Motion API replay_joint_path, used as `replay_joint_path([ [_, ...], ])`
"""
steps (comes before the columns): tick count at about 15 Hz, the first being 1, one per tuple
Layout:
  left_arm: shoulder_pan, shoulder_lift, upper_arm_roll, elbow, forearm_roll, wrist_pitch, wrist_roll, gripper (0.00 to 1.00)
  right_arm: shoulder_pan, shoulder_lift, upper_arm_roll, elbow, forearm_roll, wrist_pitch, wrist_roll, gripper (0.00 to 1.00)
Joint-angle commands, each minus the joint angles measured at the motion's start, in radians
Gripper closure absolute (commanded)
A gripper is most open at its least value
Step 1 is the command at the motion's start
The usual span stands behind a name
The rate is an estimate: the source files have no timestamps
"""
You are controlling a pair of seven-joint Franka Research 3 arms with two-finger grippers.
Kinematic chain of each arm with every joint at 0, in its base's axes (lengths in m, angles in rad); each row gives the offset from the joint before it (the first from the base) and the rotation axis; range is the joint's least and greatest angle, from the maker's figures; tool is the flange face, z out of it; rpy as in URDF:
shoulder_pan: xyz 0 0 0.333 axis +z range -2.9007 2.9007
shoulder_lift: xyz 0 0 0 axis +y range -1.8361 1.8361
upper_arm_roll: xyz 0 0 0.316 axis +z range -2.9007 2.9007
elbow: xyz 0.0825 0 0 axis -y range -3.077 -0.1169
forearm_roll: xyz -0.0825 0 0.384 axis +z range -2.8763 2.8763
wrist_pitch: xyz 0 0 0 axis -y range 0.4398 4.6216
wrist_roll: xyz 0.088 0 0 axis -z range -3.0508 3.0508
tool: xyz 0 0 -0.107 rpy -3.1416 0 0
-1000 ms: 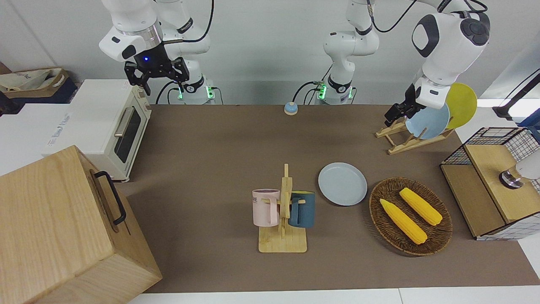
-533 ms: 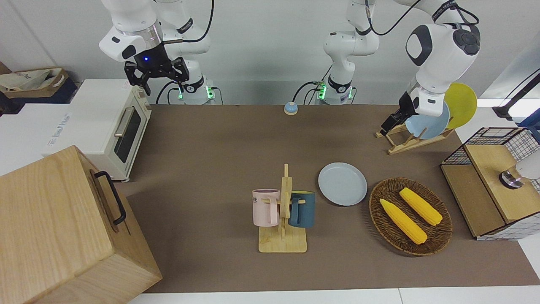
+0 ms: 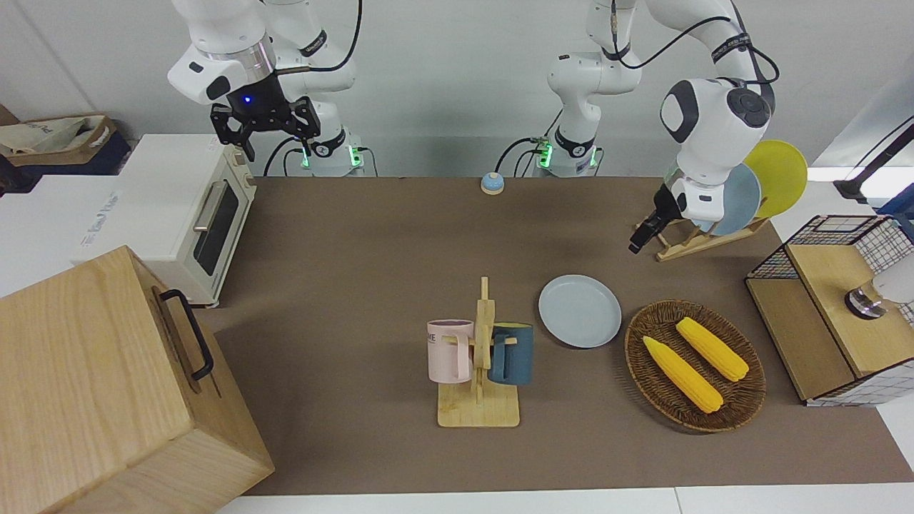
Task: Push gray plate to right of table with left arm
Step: 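Move the left gripper forward to the edge of the gray plate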
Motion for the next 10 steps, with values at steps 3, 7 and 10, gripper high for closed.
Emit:
replay_joint_path([
  [3, -0.051, 0.042, -0.024, -0.092, 0.004, 0.181, -0.134, 0.0, -0.02, -0.003, 0.015, 0.008, 0.01, -0.016, 0.001, 0.017],
  [7, -0.074, 0.091, -0.024, -0.094, 0.004, 0.226, -0.172, 0.0, -0.02, -0.003, 0.013, 0.008, 0.01, -0.014, 0.001, 0.017],
  [10, -0.088, 0.123, -0.024, -0.107, 0.004, 0.275, -0.192, 0.0, -0.02, -0.003, 0.015, 0.008, 0.01, -0.014, 0.001, 0.017],
])
